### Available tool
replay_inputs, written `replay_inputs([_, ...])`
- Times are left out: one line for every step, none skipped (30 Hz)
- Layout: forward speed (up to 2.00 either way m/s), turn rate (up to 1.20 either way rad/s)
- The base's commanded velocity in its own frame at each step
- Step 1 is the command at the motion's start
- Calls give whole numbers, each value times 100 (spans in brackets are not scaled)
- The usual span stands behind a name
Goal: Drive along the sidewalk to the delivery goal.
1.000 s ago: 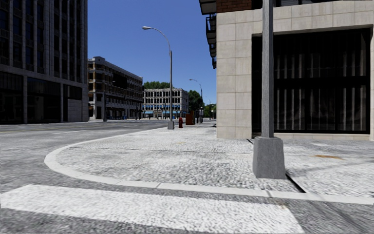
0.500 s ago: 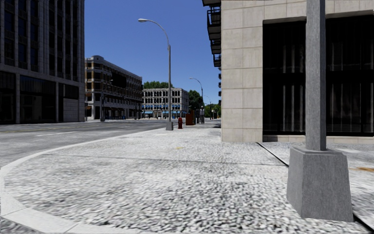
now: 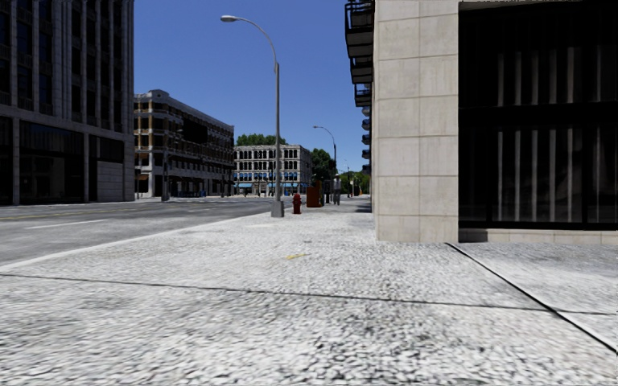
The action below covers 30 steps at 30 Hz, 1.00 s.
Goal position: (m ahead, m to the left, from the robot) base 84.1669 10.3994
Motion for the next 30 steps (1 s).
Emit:
replay_inputs([189, 0])
replay_inputs([189, 0])
replay_inputs([189, 0])
replay_inputs([189, 0])
replay_inputs([189, 0])
replay_inputs([189, 0])
replay_inputs([189, 0])
replay_inputs([189, 0])
replay_inputs([189, 0])
replay_inputs([189, 0])
replay_inputs([189, 0])
replay_inputs([189, 0])
replay_inputs([189, 0])
replay_inputs([189, 0])
replay_inputs([190, 0])
replay_inputs([190, 0])
replay_inputs([190, 0])
replay_inputs([190, 0])
replay_inputs([190, 0])
replay_inputs([190, 0])
replay_inputs([190, 0])
replay_inputs([190, 0])
replay_inputs([190, 0])
replay_inputs([190, 0])
replay_inputs([190, 0])
replay_inputs([190, 0])
replay_inputs([190, 0])
replay_inputs([190, 0])
replay_inputs([190, 0])
replay_inputs([190, 0])
